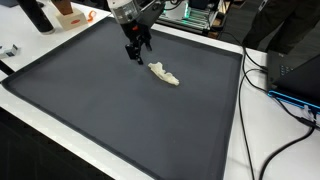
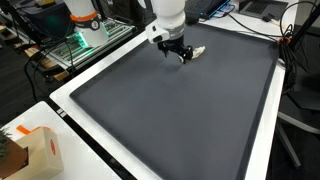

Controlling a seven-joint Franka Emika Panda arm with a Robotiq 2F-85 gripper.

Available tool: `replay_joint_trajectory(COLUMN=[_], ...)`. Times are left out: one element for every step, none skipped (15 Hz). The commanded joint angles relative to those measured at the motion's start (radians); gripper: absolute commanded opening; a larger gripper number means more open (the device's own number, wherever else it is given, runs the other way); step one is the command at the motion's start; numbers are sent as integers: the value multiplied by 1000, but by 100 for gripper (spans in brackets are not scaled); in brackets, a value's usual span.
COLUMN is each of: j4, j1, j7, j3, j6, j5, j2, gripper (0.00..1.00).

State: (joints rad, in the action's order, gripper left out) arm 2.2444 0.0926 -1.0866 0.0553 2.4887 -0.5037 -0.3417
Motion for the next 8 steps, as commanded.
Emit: replay_joint_trajectory(j4=[-43, -53, -67, -81, -95, -110, -125, -141], j1=[69, 90, 110, 126, 149, 168, 198, 209], j7=[-216, -281, -342, -393, -457, -512, -588, -626], j3=[28, 36, 42, 44, 53, 56, 73, 70], j6=[14, 13, 7, 0, -3, -8, -13, -25], j5=[199, 262, 324, 379, 443, 500, 576, 620], j2=[-28, -31, -35, -39, -46, -53, -61, -68], gripper=[100, 100, 100, 100, 100, 100, 100, 100])
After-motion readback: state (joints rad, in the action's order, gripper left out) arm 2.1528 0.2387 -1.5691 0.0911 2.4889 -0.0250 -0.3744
